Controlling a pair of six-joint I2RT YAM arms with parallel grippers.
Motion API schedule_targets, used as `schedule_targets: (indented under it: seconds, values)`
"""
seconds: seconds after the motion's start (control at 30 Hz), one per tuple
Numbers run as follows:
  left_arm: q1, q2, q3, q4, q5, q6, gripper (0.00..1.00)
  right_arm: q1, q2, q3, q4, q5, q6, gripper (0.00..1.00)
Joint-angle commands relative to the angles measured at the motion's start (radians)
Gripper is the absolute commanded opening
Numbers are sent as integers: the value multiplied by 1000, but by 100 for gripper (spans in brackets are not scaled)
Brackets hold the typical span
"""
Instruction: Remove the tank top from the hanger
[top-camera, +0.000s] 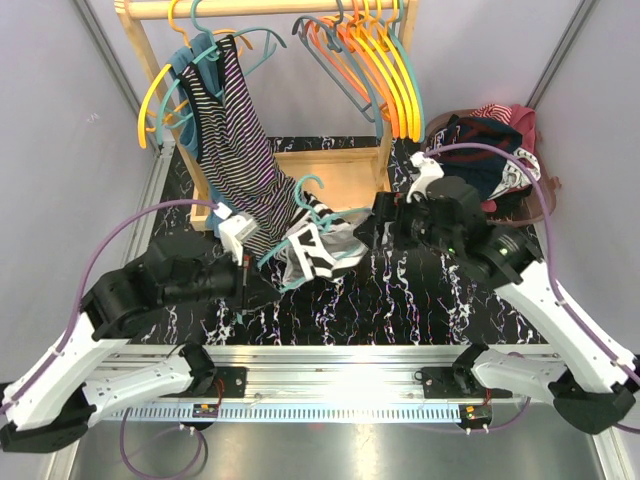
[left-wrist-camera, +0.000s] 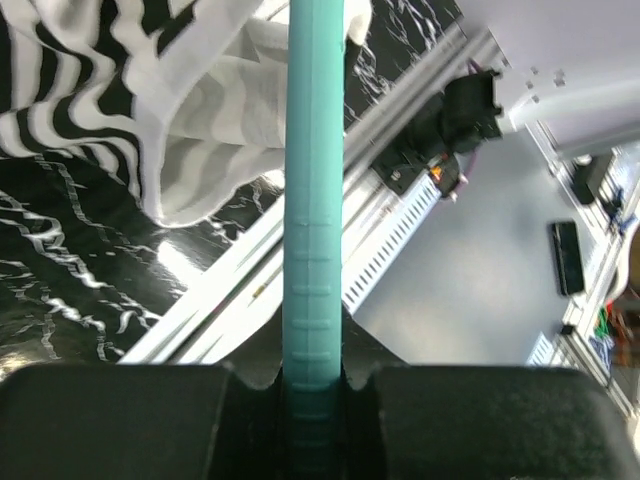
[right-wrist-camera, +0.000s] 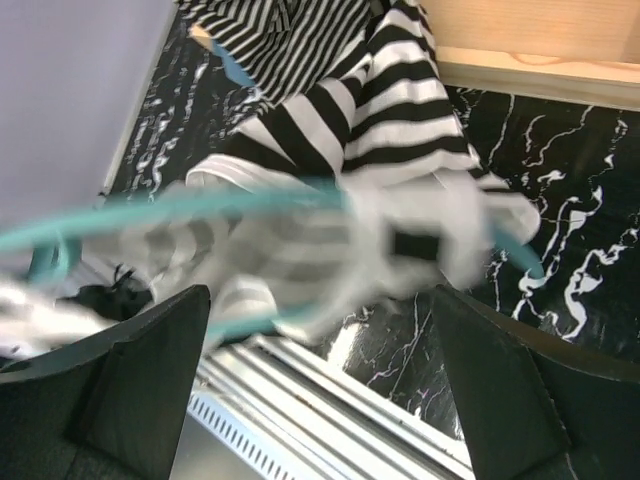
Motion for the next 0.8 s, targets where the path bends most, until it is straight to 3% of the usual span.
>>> schedule_targets:
  seconds: [0.0,0.13,0.17,0.23,0.27,0.3,0.33,0.4,0.77]
  values:
    - [-67,37,30,107,-17,-36,0,30,44,-6,79,149,14,100]
    - [-112,56,47,128,-54,-50,0,36,69,-31,58,347,94,97]
    - [-113,57,50,128,-64,-51,0,37,68,-35,44,402,126,86]
    - [-113,53,59,116,-81,-50,0,36,40,-66,35,427,152,75]
    - [-113,45,60,110,-104,-50,0,37,26,-78,29,445,181,65]
    - [-113,39,65,102,-118,-48,0,37,11,-90,17,463,201,38]
    - [-113,30,65,97,-135,-51,0,37,-6,-119,6,486,220,21]
    - [-113,4,64,96,-172,-56,0,37,-61,-156,-17,537,267,0]
    - [-113,-6,47,51,-206,-65,0,37,-238,-311,43,513,401,0]
